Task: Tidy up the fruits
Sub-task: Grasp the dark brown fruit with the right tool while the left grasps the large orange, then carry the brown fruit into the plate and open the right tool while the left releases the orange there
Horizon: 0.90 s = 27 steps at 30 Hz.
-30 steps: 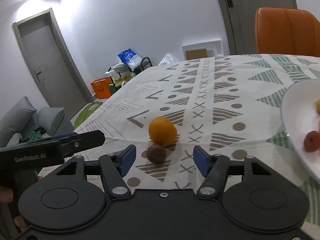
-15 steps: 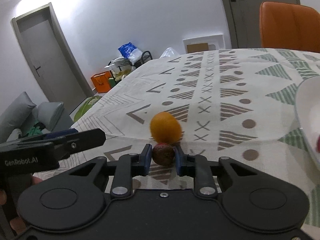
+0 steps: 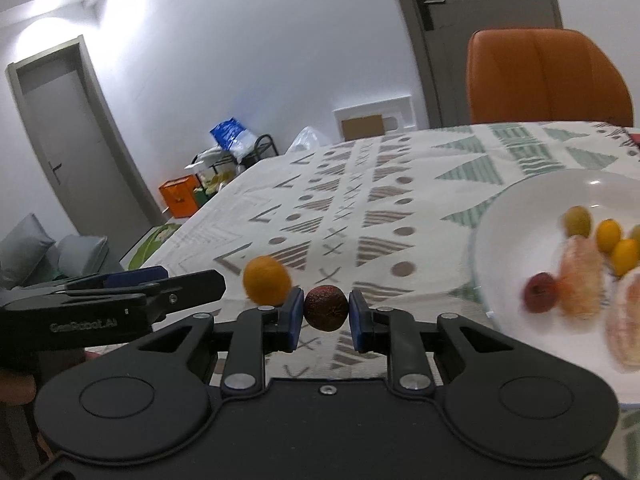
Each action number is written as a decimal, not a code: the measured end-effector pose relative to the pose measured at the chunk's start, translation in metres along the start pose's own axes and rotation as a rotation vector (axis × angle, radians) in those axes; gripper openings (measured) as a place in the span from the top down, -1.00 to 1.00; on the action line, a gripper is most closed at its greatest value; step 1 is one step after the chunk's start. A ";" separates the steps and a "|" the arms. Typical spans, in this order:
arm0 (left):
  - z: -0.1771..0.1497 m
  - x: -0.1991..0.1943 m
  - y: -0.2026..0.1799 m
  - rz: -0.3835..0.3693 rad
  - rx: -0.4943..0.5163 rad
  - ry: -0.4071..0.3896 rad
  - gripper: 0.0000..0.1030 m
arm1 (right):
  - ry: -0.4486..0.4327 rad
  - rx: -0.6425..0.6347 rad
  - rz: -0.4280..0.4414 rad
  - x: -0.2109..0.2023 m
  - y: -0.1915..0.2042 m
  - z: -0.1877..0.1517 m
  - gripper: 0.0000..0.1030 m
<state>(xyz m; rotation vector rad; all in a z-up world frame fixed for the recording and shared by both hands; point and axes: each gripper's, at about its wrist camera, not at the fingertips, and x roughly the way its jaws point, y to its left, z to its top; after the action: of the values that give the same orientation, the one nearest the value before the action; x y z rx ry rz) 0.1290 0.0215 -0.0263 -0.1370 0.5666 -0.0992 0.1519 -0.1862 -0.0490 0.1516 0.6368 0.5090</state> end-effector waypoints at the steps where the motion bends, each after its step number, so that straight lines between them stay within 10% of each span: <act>1: 0.001 0.001 -0.003 -0.003 0.005 0.000 -0.72 | -0.008 0.001 -0.003 -0.004 -0.003 0.000 0.56; 14: 0.006 0.028 -0.023 0.014 0.037 0.024 -0.63 | -0.079 0.017 -0.036 -0.038 -0.026 0.006 0.56; 27: 0.000 0.053 -0.020 0.028 0.014 0.089 0.22 | -0.096 0.039 -0.074 -0.050 -0.039 0.002 0.56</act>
<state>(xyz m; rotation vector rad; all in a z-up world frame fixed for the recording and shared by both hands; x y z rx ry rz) 0.1723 -0.0054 -0.0513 -0.1116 0.6563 -0.0822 0.1351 -0.2450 -0.0320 0.1878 0.5564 0.4159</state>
